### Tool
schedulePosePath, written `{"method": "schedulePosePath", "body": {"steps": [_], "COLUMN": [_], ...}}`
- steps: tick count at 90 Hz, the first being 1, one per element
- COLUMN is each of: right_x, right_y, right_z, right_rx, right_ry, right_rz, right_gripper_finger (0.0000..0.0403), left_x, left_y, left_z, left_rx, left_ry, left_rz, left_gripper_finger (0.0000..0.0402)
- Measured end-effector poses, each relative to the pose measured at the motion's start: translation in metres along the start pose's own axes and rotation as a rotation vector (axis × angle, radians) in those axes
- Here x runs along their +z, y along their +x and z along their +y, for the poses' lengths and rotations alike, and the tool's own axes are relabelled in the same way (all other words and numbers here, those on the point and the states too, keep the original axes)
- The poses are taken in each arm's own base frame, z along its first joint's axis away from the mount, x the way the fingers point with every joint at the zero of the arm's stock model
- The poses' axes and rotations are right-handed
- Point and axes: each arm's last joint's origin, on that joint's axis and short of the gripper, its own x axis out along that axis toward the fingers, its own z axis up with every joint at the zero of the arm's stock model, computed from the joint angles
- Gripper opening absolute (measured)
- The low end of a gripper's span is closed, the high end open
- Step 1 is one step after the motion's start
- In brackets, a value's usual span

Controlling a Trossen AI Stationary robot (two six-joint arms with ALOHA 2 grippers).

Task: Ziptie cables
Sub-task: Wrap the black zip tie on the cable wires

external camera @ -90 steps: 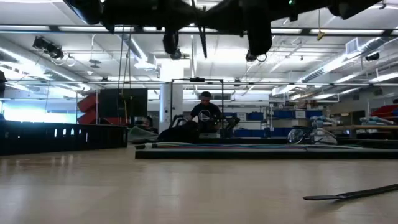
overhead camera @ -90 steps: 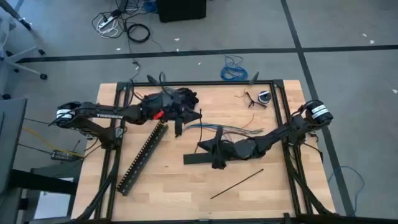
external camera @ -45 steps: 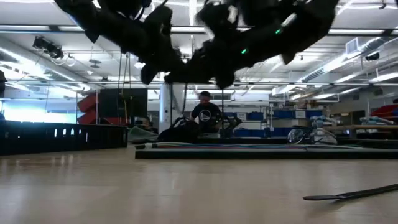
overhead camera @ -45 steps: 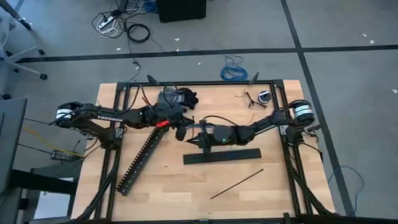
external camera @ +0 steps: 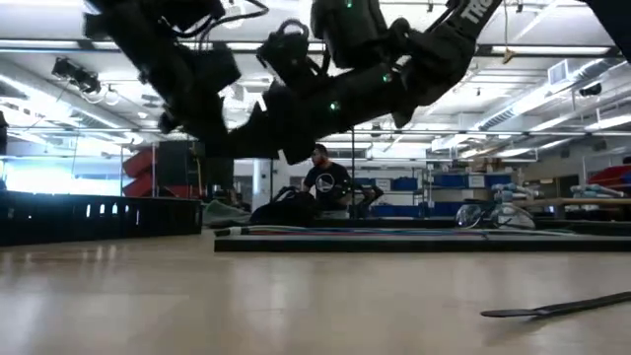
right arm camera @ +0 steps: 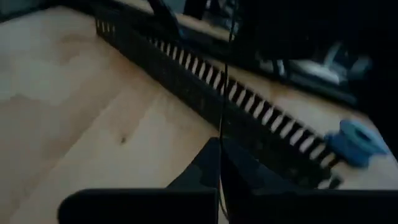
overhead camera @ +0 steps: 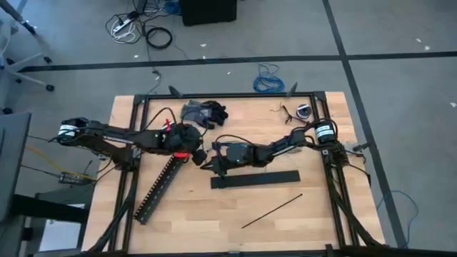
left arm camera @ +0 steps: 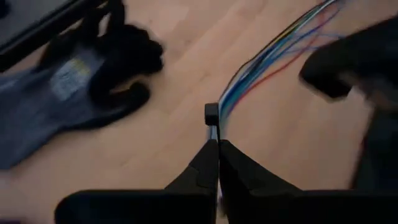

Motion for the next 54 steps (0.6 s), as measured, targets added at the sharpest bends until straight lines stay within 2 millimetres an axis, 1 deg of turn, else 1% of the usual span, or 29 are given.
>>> {"method": "schedulePosePath", "body": {"steps": [14, 25, 46, 54], "right_x": [-0.003, -0.005, -0.009, -0.008], "right_y": [0.0, 0.0, 0.0, 0.001], "right_z": [-0.007, -0.014, -0.022, -0.03], "right_rx": [-0.004, -0.004, -0.004, -0.015], "right_ry": [0.031, 0.065, 0.125, 0.144], "right_rz": [0.003, 0.004, 0.02, 0.028], "right_gripper_finger": [0.0, 0.0, 0.0, 0.0], "left_x": [-0.006, -0.011, -0.013, -0.014], "left_y": [-0.007, -0.008, -0.009, -0.009], "left_z": [0.0, 0.002, 0.004, 0.006], "left_rx": [0.036, 0.086, 0.143, 0.169], "left_ry": [-0.003, 0.003, 0.011, 0.024], "left_rz": [0.013, 0.032, 0.026, 0.027], "left_gripper_finger": [0.0, 0.0, 0.0, 0.0]}}
